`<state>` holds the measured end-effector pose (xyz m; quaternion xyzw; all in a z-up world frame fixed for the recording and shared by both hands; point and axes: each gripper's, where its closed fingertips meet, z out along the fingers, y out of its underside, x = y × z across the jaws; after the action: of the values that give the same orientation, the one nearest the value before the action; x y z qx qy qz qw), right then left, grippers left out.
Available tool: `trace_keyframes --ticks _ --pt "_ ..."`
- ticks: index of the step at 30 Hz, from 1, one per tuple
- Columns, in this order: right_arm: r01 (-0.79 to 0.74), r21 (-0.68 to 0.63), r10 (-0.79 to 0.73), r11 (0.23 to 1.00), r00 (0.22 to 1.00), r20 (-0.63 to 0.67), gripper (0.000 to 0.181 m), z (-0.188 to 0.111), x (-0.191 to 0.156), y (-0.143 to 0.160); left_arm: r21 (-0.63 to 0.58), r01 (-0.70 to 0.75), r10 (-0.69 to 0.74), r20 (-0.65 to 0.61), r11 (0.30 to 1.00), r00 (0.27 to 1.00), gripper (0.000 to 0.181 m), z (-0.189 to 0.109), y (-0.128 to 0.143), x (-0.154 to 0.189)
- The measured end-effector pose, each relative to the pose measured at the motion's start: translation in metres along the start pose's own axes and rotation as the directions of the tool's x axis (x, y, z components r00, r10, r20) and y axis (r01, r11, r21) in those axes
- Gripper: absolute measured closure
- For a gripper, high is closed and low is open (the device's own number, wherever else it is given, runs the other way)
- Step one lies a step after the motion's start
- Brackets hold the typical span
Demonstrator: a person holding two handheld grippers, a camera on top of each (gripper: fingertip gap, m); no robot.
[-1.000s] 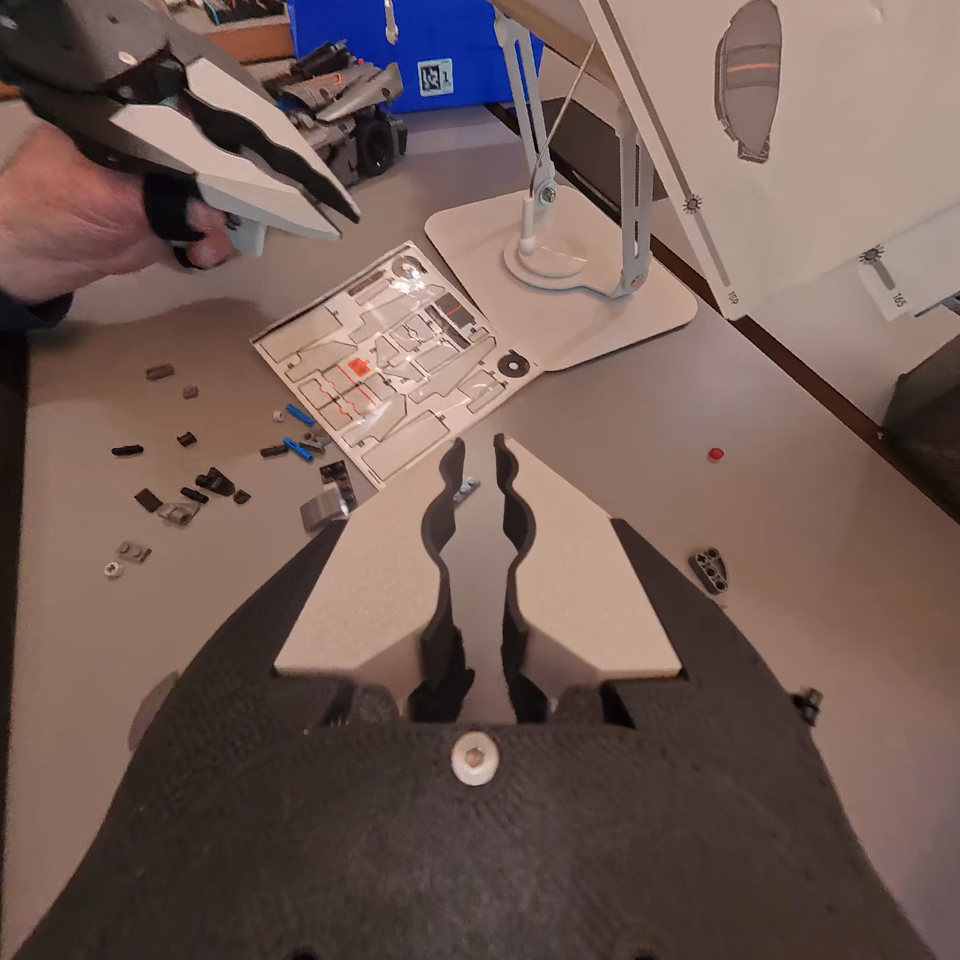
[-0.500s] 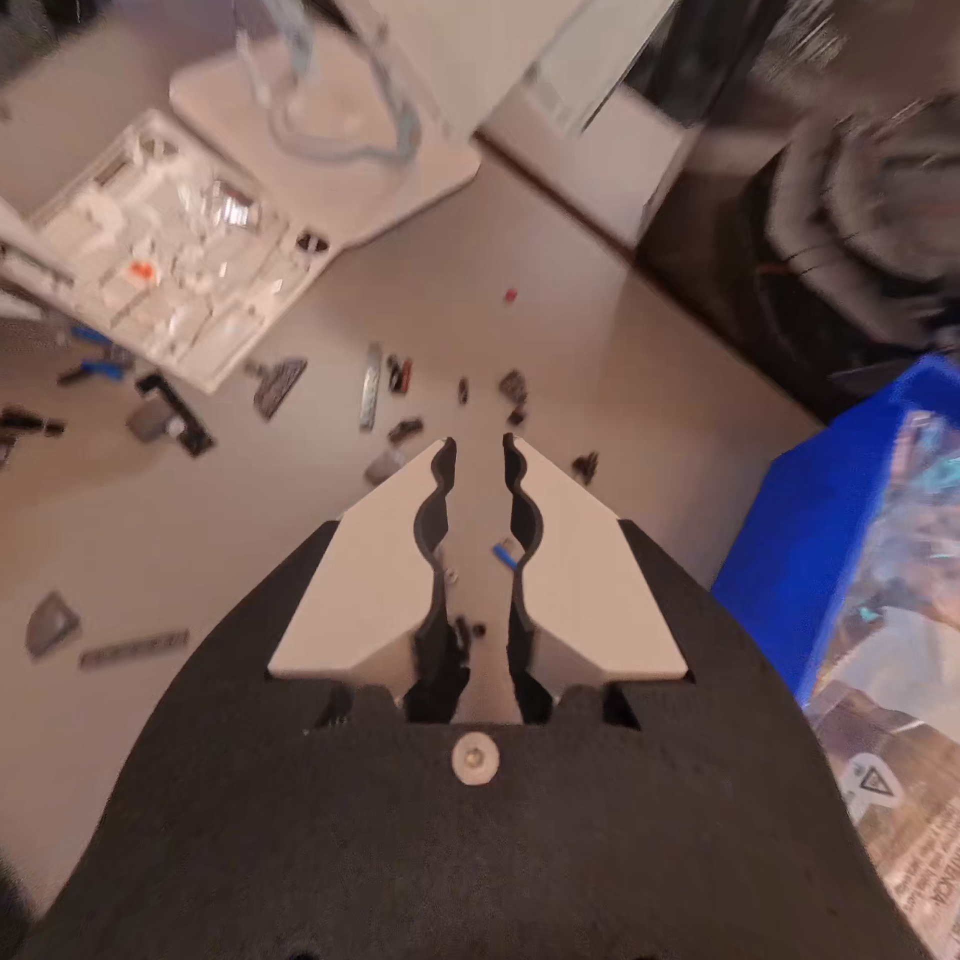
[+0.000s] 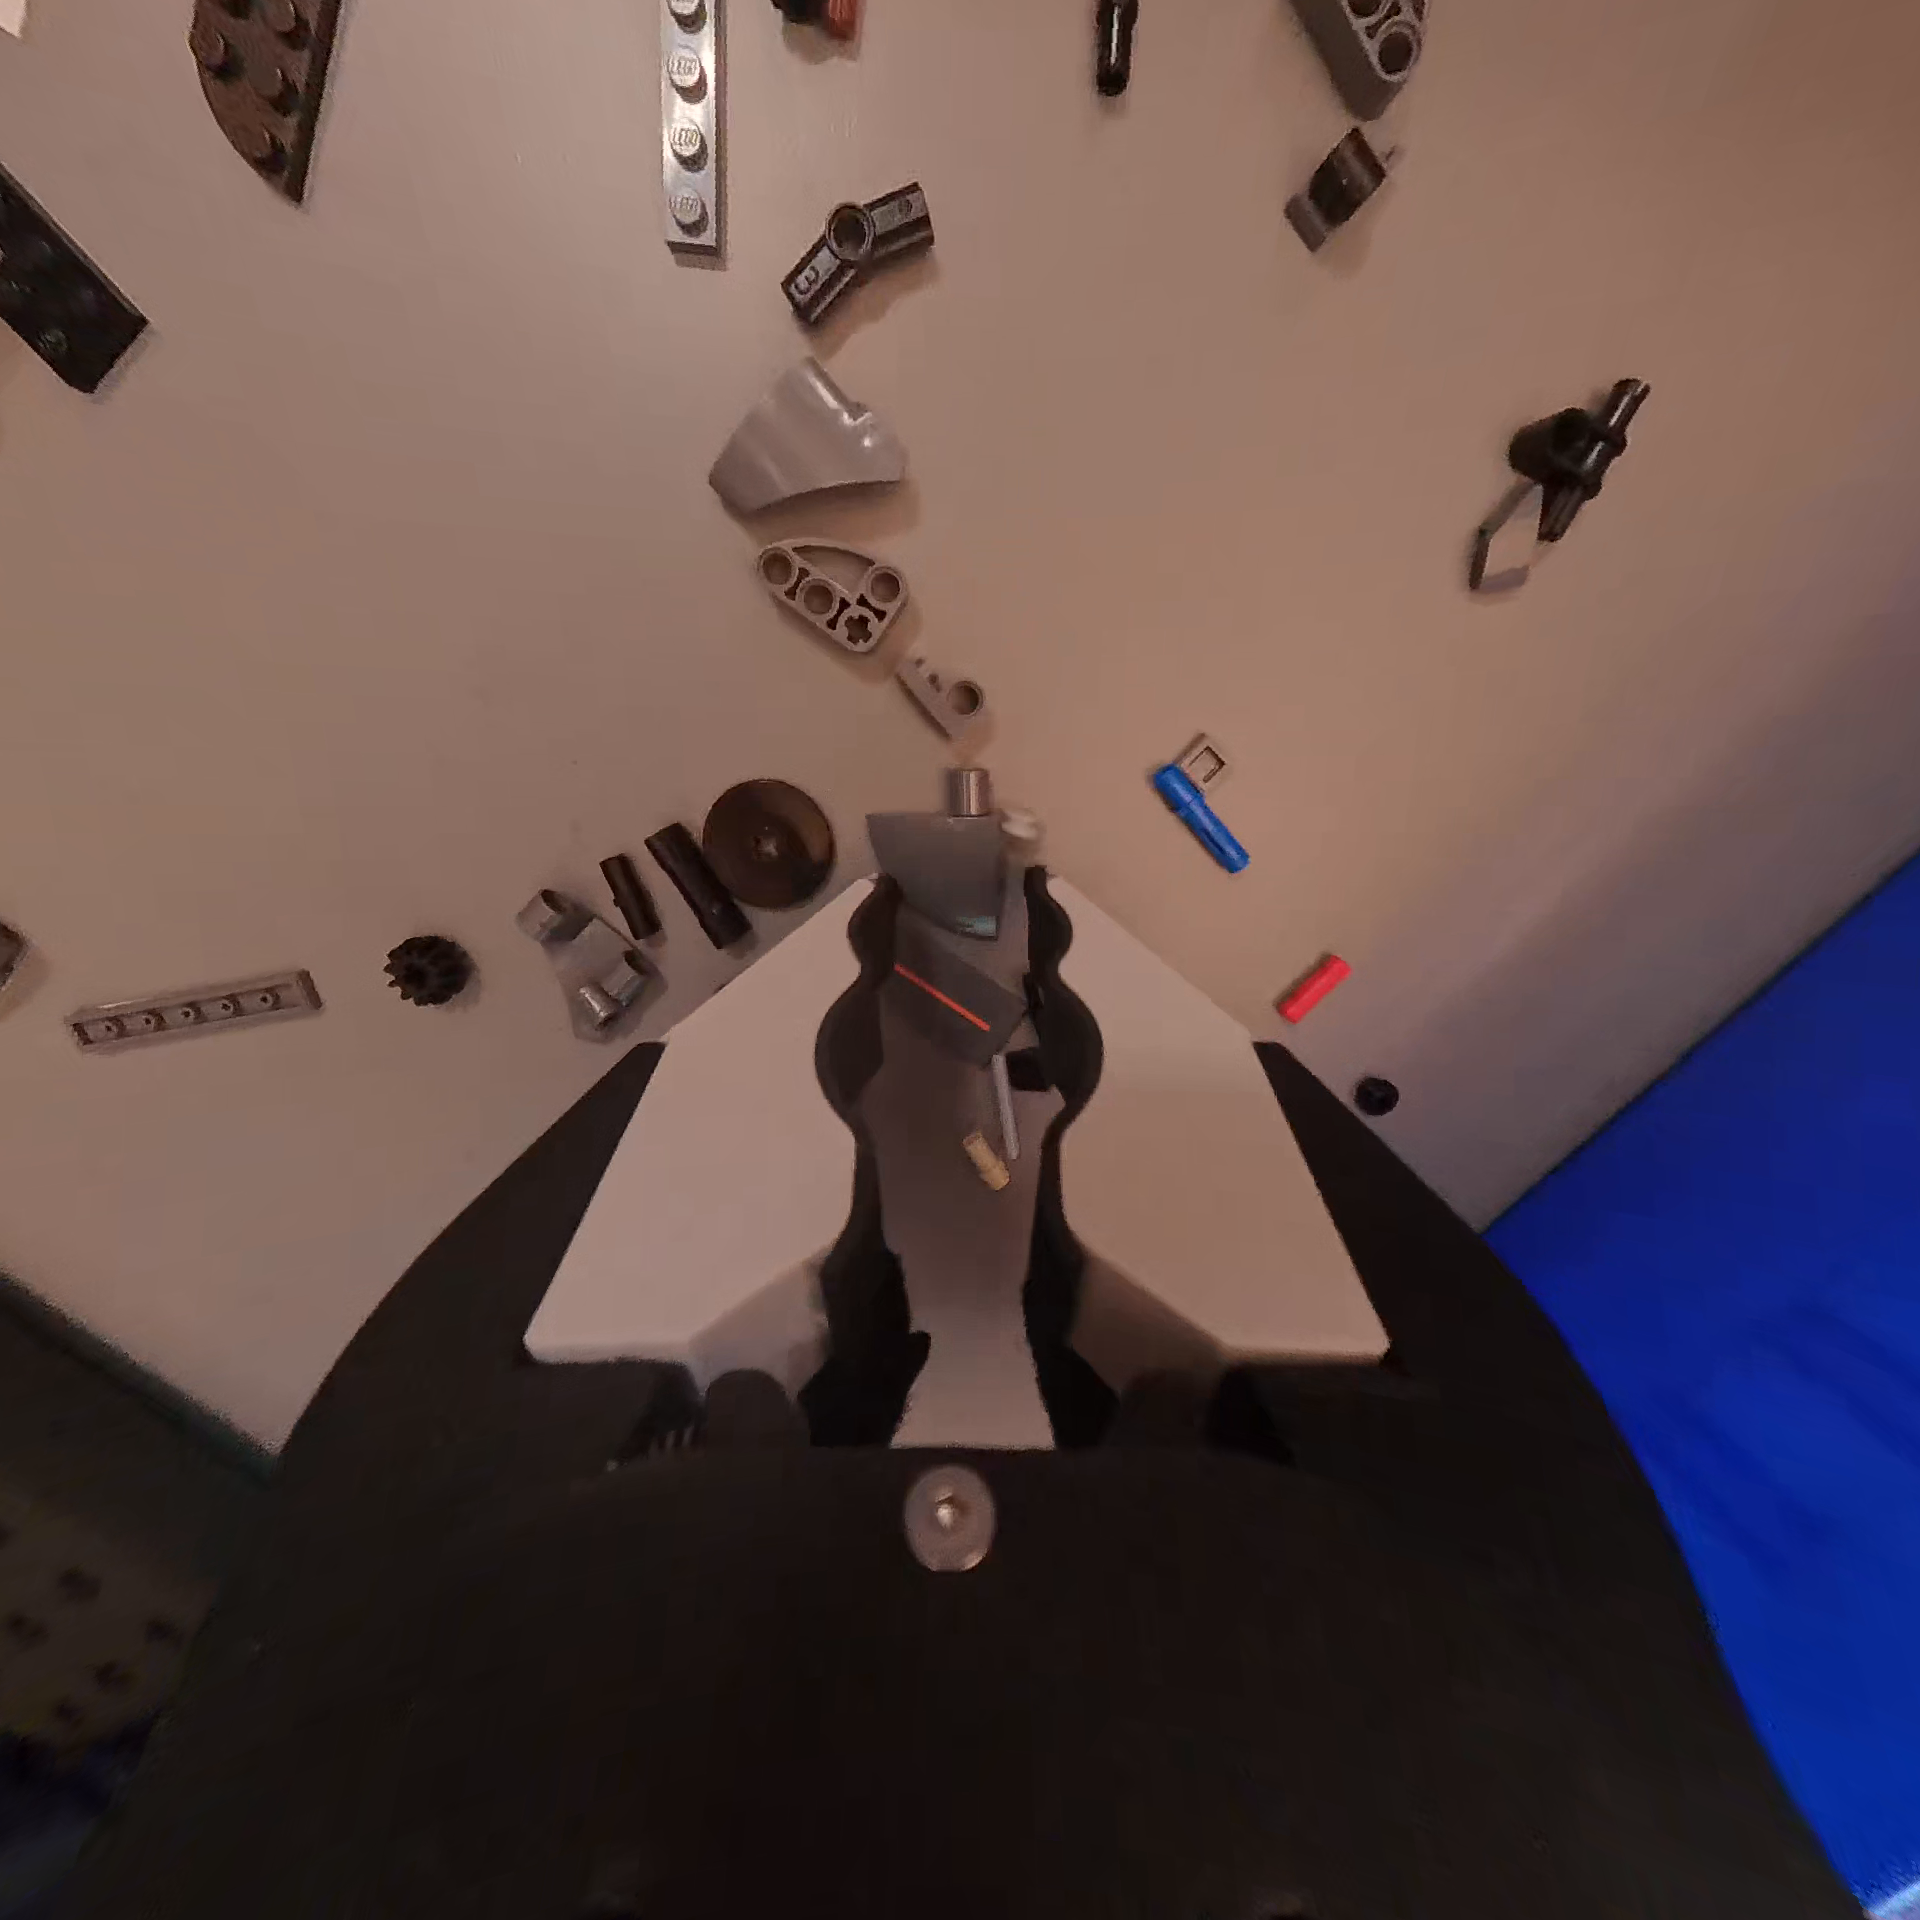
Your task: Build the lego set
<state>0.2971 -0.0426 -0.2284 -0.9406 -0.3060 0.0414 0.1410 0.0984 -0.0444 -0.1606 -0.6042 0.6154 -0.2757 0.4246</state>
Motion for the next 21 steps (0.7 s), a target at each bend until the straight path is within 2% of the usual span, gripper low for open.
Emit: trace_keyframes --ticks 10,21 --pt "0.009 0.015 -0.009 1.0 1.0 0.013 0.164 0.0 -0.001 -0.001 -0.003 0.004 -0.004 -0.006 1.0 1.0 0.168 0.001 0.001 0.0" --pt "0.08 -0.005 -0.079 0.997 0.995 0.055 0.166 -0.001 -0.018 0.001 -0.003 0.014 -0.014 -0.011 1.0 1.0 0.168 0.002 0.003 -0.001"
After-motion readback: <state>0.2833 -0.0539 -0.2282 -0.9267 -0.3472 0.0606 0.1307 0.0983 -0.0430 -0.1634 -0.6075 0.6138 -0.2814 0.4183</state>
